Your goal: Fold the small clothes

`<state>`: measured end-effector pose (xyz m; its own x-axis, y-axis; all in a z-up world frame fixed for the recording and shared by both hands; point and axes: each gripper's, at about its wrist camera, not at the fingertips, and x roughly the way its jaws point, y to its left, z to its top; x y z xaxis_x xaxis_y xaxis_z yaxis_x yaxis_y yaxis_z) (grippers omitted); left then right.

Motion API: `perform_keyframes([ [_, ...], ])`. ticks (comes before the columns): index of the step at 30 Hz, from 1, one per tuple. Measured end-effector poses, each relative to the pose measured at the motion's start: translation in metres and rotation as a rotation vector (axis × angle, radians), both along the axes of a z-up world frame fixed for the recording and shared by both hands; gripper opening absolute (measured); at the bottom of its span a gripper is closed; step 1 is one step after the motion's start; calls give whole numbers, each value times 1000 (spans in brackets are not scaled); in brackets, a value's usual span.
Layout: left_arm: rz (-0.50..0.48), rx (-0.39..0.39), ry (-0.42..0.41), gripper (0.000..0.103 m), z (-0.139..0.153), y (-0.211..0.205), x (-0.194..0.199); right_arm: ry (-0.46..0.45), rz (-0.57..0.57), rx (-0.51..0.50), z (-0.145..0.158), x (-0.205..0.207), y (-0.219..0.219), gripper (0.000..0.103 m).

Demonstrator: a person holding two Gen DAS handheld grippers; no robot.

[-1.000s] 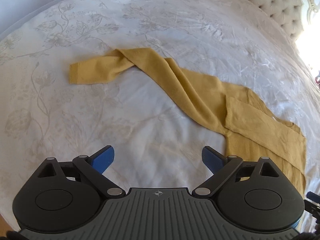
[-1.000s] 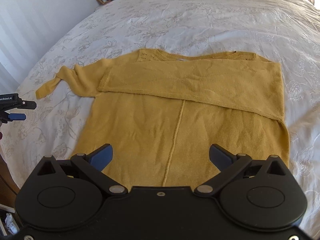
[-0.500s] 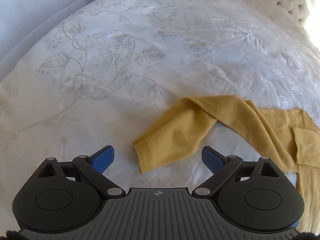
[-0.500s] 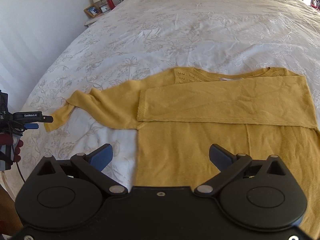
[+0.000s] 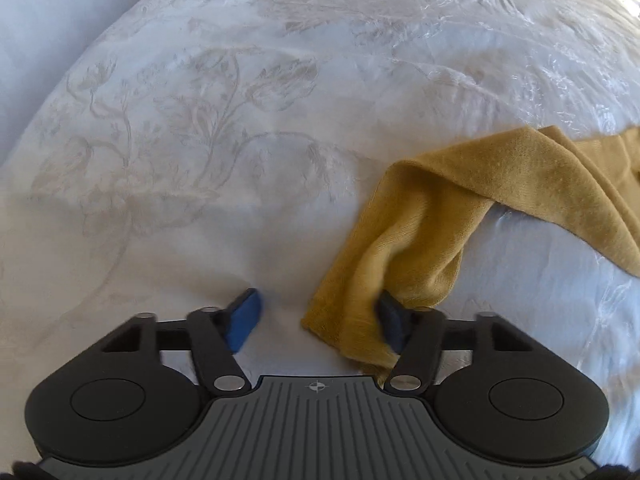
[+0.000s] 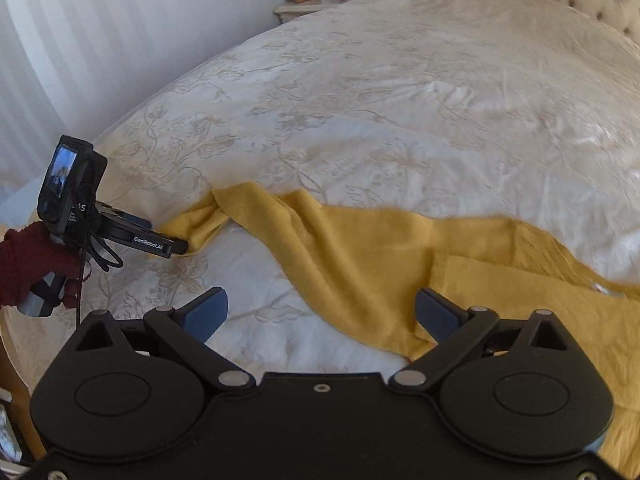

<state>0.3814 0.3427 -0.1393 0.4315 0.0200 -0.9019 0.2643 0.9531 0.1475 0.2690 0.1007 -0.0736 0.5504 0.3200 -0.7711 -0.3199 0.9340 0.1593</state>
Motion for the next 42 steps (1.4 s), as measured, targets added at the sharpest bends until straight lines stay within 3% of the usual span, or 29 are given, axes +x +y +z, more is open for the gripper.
perform_keyframes([
  [2,-96,65,-51,23,3,-8,1,6,47,-28,-7,16,16,77],
  [6,-241,190,-124,20,3,-18,-2,22,133,-58,-24,45,43,72],
  [11,-256,264,-179,17,4,-8,7,52,211,-102,-47,70,70,60],
  [15,-264,309,-205,16,6,2,27,94,225,-147,-66,84,82,42],
  [16,-266,319,-211,16,6,4,31,104,221,-135,-67,85,81,28],
  [18,-271,351,-224,16,5,7,42,92,208,-99,-64,82,77,11],
  [21,-235,354,-222,16,7,18,56,95,231,-18,-52,70,66,11],
  [23,-148,291,-215,17,16,29,61,116,260,6,-51,60,62,11],
  [24,-80,214,-194,18,23,38,62,129,275,3,-53,55,61,11],
  [25,-10,119,-178,23,31,47,62,141,287,-2,-56,50,61,11],
  [26,63,10,-166,36,38,56,61,152,296,-6,-59,46,60,11],
  [29,265,-331,-116,63,51,81,50,168,309,-29,-69,36,60,12],
  [31,382,-520,-69,68,50,90,37,171,308,-38,-73,33,60,12],
  [33,488,-633,-16,71,42,94,27,165,306,-43,-76,34,61,13],
  [36,630,-739,68,71,22,95,14,166,305,-45,-76,35,62,13],
  [38,694,-755,97,71,12,93,9,167,305,-46,-77,36,63,13],
  [42,699,-771,102,72,-2,88,16,172,294,-38,-77,34,60,16],
])
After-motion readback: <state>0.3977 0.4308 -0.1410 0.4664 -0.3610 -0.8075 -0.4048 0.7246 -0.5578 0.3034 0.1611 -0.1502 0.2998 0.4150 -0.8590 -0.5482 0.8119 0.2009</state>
